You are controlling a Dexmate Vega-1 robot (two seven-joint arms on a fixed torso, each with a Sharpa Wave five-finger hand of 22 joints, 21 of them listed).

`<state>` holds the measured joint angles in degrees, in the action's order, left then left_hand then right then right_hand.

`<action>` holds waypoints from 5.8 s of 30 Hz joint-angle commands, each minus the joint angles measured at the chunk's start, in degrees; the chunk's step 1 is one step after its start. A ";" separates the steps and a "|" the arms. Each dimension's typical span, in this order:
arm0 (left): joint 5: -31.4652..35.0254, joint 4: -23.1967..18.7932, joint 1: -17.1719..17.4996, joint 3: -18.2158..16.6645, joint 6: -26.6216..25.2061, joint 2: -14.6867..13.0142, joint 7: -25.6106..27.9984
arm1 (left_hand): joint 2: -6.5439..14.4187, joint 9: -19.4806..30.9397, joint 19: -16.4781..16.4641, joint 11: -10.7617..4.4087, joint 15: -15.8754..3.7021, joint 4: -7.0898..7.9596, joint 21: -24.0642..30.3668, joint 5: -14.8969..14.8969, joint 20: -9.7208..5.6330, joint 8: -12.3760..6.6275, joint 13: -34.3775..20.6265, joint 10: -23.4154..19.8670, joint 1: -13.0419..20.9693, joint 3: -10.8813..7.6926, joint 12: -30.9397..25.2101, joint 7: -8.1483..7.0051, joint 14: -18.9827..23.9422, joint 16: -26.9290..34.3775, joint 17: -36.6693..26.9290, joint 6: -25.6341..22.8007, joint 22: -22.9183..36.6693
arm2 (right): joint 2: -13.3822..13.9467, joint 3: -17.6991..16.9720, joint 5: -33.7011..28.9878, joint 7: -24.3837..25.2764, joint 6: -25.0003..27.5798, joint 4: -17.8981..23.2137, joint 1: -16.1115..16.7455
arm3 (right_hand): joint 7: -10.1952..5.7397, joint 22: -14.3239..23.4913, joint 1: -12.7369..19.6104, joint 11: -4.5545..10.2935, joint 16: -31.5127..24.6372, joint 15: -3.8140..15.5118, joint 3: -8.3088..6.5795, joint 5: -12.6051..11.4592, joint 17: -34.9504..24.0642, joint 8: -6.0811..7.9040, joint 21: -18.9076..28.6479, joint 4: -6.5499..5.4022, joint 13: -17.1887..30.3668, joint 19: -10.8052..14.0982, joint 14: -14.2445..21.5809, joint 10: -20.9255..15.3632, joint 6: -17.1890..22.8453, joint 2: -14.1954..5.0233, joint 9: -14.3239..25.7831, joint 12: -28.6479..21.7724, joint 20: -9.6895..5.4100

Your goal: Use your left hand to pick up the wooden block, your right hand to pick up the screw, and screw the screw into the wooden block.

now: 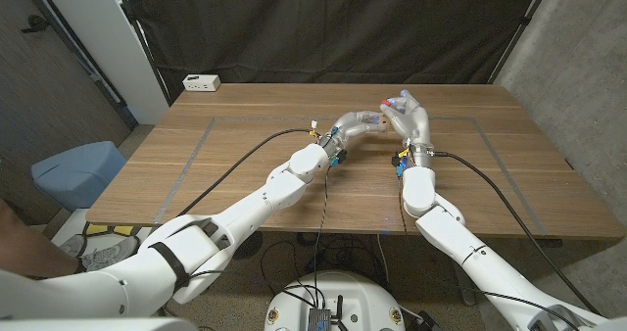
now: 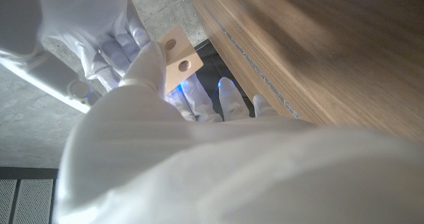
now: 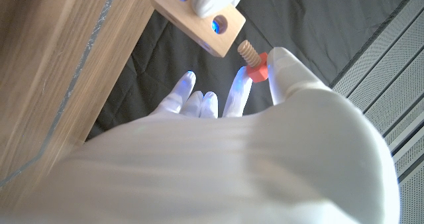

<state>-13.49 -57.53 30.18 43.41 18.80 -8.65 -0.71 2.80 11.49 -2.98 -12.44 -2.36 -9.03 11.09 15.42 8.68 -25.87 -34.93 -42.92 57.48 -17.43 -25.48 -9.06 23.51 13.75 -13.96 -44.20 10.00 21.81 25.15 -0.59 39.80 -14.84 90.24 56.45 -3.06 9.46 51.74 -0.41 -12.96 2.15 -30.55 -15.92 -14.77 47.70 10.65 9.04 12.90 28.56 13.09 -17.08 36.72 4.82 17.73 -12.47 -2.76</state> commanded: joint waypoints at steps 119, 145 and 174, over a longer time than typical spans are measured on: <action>0.91 0.60 -0.94 1.24 -0.82 1.19 -0.19 | 1.63 0.85 -0.27 0.07 -5.12 0.42 0.32 0.57 0.13 -0.35 -0.56 -0.70 -1.14 -0.25 0.04 -0.36 0.63 -0.37 -0.34 -2.41 0.29 | 0.95 -2.36 2.46 -1.37 -2.71 -1.08 2.15 | -0.19 0.17 -1.32 -0.25 0.07 3.24 0.76 -1.77 -0.59 1.54 0.22 0.04 0.36 -0.40 0.38 -0.70 0.23 -0.59 -0.96 0.04 -3.02; 0.52 3.19 -2.06 1.16 0.13 2.01 -1.03 | 1.65 0.85 -0.27 0.10 -5.10 0.37 0.32 0.59 0.12 -0.25 -0.65 -0.70 -1.09 -0.23 0.16 -0.45 0.65 -0.37 -0.39 -2.34 0.29 | 0.54 -1.93 2.70 -1.38 -2.64 -2.36 0.97 | -0.21 0.17 -1.30 -0.31 0.09 3.18 0.91 -1.94 -0.60 1.82 0.23 0.07 0.37 -0.40 0.37 -0.66 0.21 -0.80 -1.05 0.08 -3.04; 0.45 1.76 -1.32 1.00 0.07 1.21 -1.15 | 1.65 0.86 -0.27 0.08 -5.12 0.39 0.32 0.57 0.13 -0.23 -0.71 -0.77 -1.10 -0.17 0.26 -0.40 0.59 -0.39 -0.45 -2.42 0.29 | 0.04 -1.50 2.01 -0.53 -3.13 -2.20 0.80 | -0.21 0.18 -1.48 -0.40 0.19 3.13 0.96 -2.16 -0.57 2.02 0.23 0.10 0.38 -0.41 0.38 -0.69 0.03 -0.69 -1.31 0.09 -3.01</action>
<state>-13.11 -54.46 28.23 44.49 19.27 -6.89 -2.07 2.77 11.49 -2.98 -12.51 -2.67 -9.02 11.09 15.70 8.68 -25.66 -35.42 -43.16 57.44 -17.44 -24.85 -9.06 23.82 13.53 -14.24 -44.20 10.00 21.97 23.54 1.81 38.99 -17.58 87.72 57.19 -3.07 9.46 50.52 -0.62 -12.96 2.15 -29.65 -17.63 -15.16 49.20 10.65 9.15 13.18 28.56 13.09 -17.29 36.72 4.20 16.33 -12.47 -2.76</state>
